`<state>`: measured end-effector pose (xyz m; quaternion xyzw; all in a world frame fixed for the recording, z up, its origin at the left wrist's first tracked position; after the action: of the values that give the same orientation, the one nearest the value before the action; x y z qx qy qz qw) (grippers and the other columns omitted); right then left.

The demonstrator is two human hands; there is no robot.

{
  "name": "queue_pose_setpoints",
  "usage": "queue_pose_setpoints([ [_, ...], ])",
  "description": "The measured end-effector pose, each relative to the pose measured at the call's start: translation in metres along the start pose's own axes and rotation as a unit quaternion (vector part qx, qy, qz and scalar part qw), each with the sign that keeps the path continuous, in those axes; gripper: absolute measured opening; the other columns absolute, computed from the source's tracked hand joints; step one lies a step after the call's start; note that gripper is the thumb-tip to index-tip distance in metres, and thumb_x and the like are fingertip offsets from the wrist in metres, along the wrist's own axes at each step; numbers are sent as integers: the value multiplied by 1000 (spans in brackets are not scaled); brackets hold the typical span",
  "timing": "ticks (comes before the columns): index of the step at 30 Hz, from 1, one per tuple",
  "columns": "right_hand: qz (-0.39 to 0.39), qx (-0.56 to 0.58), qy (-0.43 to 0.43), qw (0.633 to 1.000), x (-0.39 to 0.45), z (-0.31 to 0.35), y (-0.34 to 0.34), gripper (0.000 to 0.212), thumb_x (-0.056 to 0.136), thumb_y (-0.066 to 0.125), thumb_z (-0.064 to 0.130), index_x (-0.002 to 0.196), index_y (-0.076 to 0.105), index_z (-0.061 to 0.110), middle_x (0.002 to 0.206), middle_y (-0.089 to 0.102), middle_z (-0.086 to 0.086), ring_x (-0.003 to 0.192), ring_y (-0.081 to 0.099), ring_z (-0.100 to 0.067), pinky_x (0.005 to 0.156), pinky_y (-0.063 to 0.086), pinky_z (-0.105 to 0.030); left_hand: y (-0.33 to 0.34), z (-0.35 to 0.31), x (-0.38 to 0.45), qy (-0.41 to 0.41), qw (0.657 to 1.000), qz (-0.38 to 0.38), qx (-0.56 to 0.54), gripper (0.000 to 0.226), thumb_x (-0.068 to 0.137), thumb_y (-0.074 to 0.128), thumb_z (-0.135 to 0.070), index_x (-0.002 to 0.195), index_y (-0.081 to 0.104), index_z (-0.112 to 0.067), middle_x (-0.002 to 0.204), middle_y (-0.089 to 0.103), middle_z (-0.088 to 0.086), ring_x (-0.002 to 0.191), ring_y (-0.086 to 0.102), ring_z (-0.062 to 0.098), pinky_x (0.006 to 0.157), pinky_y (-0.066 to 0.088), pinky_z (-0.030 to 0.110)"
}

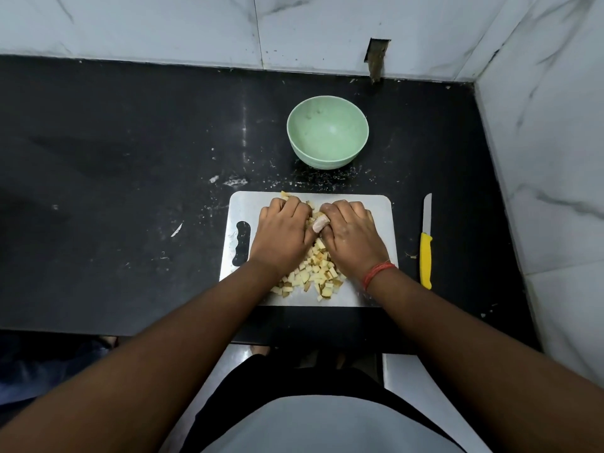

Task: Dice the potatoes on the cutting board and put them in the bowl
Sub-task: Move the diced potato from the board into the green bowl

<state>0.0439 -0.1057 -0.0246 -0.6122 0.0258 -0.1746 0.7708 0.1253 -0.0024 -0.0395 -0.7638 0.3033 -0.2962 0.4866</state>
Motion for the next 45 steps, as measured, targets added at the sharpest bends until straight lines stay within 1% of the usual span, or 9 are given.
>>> queue_pose_setpoints([
  [12, -2, 24, 38, 999, 23, -3, -6, 16, 92, 48, 24, 92, 58, 11, 89, 62, -7, 75, 58, -28, 59, 35, -30, -13, 0, 10, -40, 994, 13, -98, 54, 98, 23, -58, 78, 53, -19, 80, 45, -6, 78, 41, 19, 70, 30, 35],
  [16, -13, 93, 82, 992, 28, -6, -14, 20, 96, 52, 27, 96, 58, 9, 93, 62, -10, 77, 57, -30, 62, 43, -35, -16, 9, 16, -68, 984, 3, -167, 35, 104, 43, -34, 74, 46, -17, 73, 41, -8, 75, 44, 20, 67, 39, 42],
  [24, 7, 295, 171, 940, 24, 6, -25, 19, 97, 53, 26, 79, 53, 20, 66, 53, 9, 58, 46, -3, 50, 32, -16, -33, -3, 11, -111, 940, -1, -323, 44, 107, 45, -37, 68, 51, -17, 67, 49, -7, 64, 47, 9, 60, 39, 30],
  [27, 19, 421, 231, 877, 24, 6, -27, 29, 98, 52, 36, 76, 56, 17, 58, 51, 9, 53, 45, -6, 52, 39, -26, -37, -3, 14, -190, 893, 14, -408, 46, 109, 46, -27, 65, 44, -17, 56, 41, -13, 53, 36, 4, 54, 32, 26],
  [32, 7, 677, 333, 656, 59, 6, -42, 26, 99, 54, 28, 81, 58, 11, 58, 43, 3, 47, 37, -11, 45, 31, -26, -63, -14, 49, -254, 810, -15, -529, 43, 109, 46, -38, 75, 54, -12, 64, 49, 3, 55, 45, 11, 53, 42, 30],
  [35, -42, 710, 333, 619, 113, -4, -65, 25, 99, 52, 26, 77, 56, 14, 54, 45, 3, 43, 39, -10, 42, 33, -22, -76, -17, 98, -282, 758, -25, -587, 39, 105, 46, -42, 80, 62, -17, 77, 62, 10, 71, 60, 22, 68, 53, 39],
  [37, -83, 662, 333, 666, 148, -22, -71, 27, 97, 53, 25, 73, 57, 15, 56, 50, 1, 46, 46, -13, 45, 38, -24, -85, -17, 135, -263, 787, -24, -557, 41, 105, 46, -44, 74, 56, -19, 73, 60, 6, 69, 57, 19, 66, 47, 35],
  [41, 95, 258, 280, 920, 195, -50, -50, 24, 97, 43, 17, 93, 66, 11, 88, 66, -8, 76, 62, -23, 54, 42, -19, -76, -12, 182, -183, 939, 105, -271, 43, 111, 41, -37, 80, 63, -17, 84, 68, 6, 84, 64, 25, 69, 39, 31],
  [45, 230, 59, 200, 951, 206, -53, -39, 20, 93, 44, 11, 97, 64, 7, 102, 67, -13, 74, 57, -24, 60, 41, -30, -70, 2, 186, -222, 934, 163, -226, 25, 107, 43, -28, 104, 65, -16, 98, 67, 1, 85, 60, 18, 67, 37, 30],
])
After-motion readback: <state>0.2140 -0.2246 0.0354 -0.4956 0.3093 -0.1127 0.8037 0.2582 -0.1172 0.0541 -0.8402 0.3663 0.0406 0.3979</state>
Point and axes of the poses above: each hand's wrist, its own x-axis towards the middle knuckle, its own y-axis out of the palm, z = x × y, the point moved 7 cm from there along x, towards the middle knuckle
